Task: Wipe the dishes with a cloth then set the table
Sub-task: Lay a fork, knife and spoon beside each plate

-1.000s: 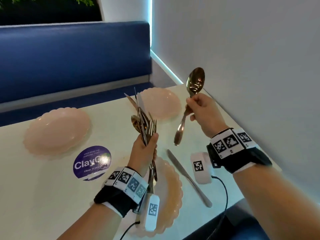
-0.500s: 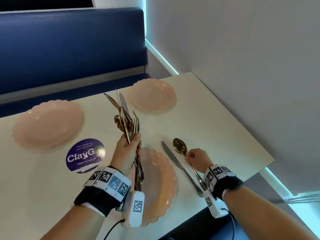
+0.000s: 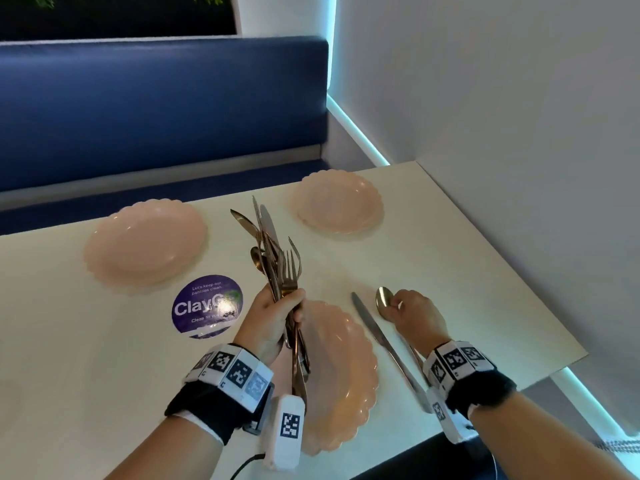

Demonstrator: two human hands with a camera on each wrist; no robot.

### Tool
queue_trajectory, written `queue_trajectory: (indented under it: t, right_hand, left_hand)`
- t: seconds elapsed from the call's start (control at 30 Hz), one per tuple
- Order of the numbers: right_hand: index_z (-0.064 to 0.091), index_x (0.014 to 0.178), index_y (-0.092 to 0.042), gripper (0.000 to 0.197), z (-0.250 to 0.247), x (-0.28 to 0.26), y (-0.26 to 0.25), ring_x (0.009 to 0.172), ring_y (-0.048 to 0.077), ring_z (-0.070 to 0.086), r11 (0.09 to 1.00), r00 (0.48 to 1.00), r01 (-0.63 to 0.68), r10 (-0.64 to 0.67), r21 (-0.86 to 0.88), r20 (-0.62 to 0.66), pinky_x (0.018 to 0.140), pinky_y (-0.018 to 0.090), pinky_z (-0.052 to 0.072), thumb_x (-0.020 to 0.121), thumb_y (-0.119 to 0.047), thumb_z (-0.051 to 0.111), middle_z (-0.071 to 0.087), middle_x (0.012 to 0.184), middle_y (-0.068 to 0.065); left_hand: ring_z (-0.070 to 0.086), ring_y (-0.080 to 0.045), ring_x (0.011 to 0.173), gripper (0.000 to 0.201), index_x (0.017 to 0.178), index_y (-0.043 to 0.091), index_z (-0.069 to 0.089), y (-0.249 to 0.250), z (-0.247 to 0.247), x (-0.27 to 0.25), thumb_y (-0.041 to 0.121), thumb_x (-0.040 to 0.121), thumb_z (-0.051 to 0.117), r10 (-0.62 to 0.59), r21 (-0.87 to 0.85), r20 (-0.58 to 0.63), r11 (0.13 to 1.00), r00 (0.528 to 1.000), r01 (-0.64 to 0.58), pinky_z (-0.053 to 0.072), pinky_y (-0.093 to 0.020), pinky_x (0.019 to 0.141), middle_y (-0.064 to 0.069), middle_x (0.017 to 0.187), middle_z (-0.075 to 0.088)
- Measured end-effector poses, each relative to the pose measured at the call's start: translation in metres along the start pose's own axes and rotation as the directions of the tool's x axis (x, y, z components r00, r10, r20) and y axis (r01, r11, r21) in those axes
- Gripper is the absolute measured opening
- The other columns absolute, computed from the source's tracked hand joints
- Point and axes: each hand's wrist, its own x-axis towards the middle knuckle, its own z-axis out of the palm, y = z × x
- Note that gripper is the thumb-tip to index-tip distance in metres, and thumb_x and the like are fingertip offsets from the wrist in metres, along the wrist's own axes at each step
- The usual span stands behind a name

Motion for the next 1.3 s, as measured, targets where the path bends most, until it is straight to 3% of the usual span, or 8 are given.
queue_trajectory:
  t: [0.17, 0.3, 0.43, 0.67, 0.9, 1.03, 1.13, 1.3]
  right_hand:
    - [0.068, 0.087, -0.010, 0.014, -0.027, -0.019, -0.090, 0.071, 0.015, 0.053, 0.923, 0.942, 0.332, -0.336, 0.192, -0.013, 0.065, 0.022, 0.041, 0.089, -0.019, 0.058, 0.059, 0.078, 0.000]
    - [0.069, 0.091, -0.008, 0.023, -0.016, -0.062, -0.159, 0.065, 0.008, 0.049, 0.851, 0.841, 0.447, -0.505, 0.275, 0.193, 0.054, 0.008, 0.036, 0.084, -0.030, 0.067, 0.056, 0.072, -0.003]
    - [0.064, 0.097, -0.003, 0.031, 0.013, -0.082, -0.199, 0.075, 0.015, 0.053, 0.859, 0.822, 0.404, -0.492, 0.315, 0.287, 0.059, 0.021, 0.037, 0.080, -0.027, 0.071, 0.063, 0.083, 0.007]
    - [0.058, 0.088, -0.014, 0.008, 0.046, -0.101, -0.243, 0.051, 0.007, 0.050, 0.846, 0.813, 0.354, -0.489, 0.399, 0.316, 0.042, 0.010, 0.041, 0.084, -0.013, 0.064, 0.051, 0.063, -0.006]
    - [0.060, 0.094, -0.012, 0.016, 0.074, -0.128, -0.254, 0.056, 0.006, 0.047, 0.839, 0.838, 0.415, -0.503, 0.351, 0.212, 0.055, 0.009, 0.037, 0.086, 0.001, 0.053, 0.048, 0.060, -0.007]
    - [0.054, 0.080, -0.018, 0.021, 0.095, -0.152, -0.219, 0.047, 0.003, 0.049, 0.887, 0.870, 0.303, -0.407, 0.350, 0.278, 0.052, 0.011, 0.041, 0.086, 0.002, 0.051, 0.055, 0.060, 0.000]
    - [0.057, 0.083, -0.012, 0.019, 0.122, -0.175, -0.189, 0.032, 0.004, 0.045, 0.930, 0.884, 0.195, -0.305, 0.313, 0.355, 0.053, 0.025, 0.049, 0.090, 0.002, 0.046, 0.052, 0.048, 0.000]
    - [0.059, 0.102, -0.012, 0.016, 0.154, -0.189, -0.169, 0.050, 0.013, 0.052, 0.951, 0.921, 0.202, -0.265, 0.232, 0.286, 0.061, 0.026, 0.053, 0.093, -0.006, 0.046, 0.055, 0.071, -0.001]
  left_hand:
    - [0.043, -0.009, 0.041, 0.015, 0.082, 0.007, 0.048, 0.011, -0.014, -0.004, 0.000, 0.095, 0.044, -0.012, -0.108, -0.078, 0.994, 0.997, 0.003, 0.038, -0.021, 0.042, -0.007, 0.067, 0.049]
    - [0.049, -0.011, 0.051, 0.014, 0.082, 0.009, 0.048, 0.024, -0.037, -0.007, 0.008, 0.095, 0.046, 0.021, -0.077, -0.182, 0.996, 0.983, -0.036, 0.044, -0.021, 0.042, -0.005, 0.065, 0.046]
    - [0.047, -0.016, 0.057, 0.019, 0.078, 0.010, 0.050, 0.036, -0.069, -0.018, 0.013, 0.096, 0.047, 0.069, 0.027, -0.249, 0.998, 0.966, -0.065, 0.044, -0.021, 0.047, -0.006, 0.064, 0.046]
    - [0.054, -0.008, 0.045, 0.017, 0.080, 0.009, 0.050, 0.048, -0.124, -0.045, 0.012, 0.096, 0.045, 0.074, -0.040, -0.279, 0.995, 0.957, -0.089, 0.045, -0.019, 0.042, -0.002, 0.059, 0.053]
    - [0.064, -0.024, 0.075, 0.011, 0.094, 0.006, 0.055, 0.051, -0.172, -0.066, 0.008, 0.096, 0.045, 0.023, -0.036, -0.263, 0.999, 0.964, -0.034, 0.056, -0.038, 0.066, -0.010, 0.084, 0.066]
    - [0.060, -0.012, 0.049, 0.014, 0.085, 0.009, 0.047, 0.047, -0.203, -0.071, 0.008, 0.098, 0.042, -0.027, -0.086, -0.362, 0.996, 0.932, -0.004, 0.056, -0.029, 0.051, -0.009, 0.075, 0.057]
    - [0.052, -0.009, 0.040, 0.017, 0.081, 0.009, 0.047, 0.046, -0.217, -0.073, 0.008, 0.097, 0.042, -0.039, -0.103, -0.351, 0.995, 0.936, 0.003, 0.055, -0.027, 0.048, -0.007, 0.068, 0.050]
    - [0.051, -0.007, 0.038, 0.020, 0.078, 0.010, 0.047, 0.042, -0.217, -0.074, 0.007, 0.097, 0.042, -0.039, -0.067, -0.302, 0.998, 0.952, 0.020, 0.054, -0.026, 0.046, -0.006, 0.067, 0.049]
